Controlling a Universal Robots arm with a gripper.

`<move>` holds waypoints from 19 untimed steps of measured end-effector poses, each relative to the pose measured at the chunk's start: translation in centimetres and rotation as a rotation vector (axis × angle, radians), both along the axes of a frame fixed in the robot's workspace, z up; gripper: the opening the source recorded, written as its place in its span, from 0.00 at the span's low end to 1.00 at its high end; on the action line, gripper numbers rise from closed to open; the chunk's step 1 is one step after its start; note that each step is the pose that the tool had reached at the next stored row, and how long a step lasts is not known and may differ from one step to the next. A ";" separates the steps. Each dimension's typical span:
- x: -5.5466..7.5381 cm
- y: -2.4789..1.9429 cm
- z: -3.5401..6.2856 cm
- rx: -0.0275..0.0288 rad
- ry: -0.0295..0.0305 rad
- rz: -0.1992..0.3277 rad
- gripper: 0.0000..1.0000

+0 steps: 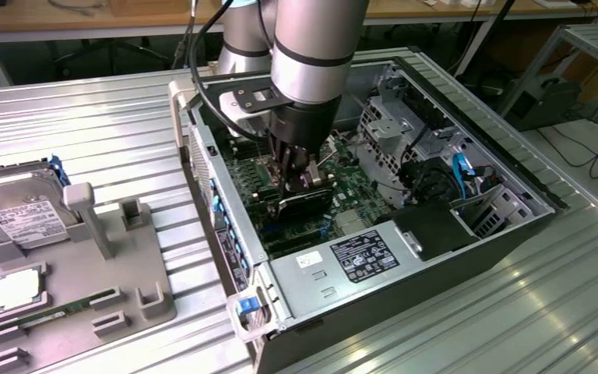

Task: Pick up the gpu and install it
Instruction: 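Press down on the gpu until it lock into place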

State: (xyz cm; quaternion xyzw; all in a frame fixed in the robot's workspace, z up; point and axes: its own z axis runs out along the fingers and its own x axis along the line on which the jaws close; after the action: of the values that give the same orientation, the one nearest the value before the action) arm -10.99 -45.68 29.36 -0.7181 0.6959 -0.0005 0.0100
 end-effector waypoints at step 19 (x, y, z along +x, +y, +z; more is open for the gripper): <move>-1.1 0.14 -0.60 -0.0009 0.0002 -0.019 0.11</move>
State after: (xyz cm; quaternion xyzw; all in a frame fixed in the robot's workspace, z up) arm -12.09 -45.54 28.76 -0.7113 0.7028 -0.0009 0.0096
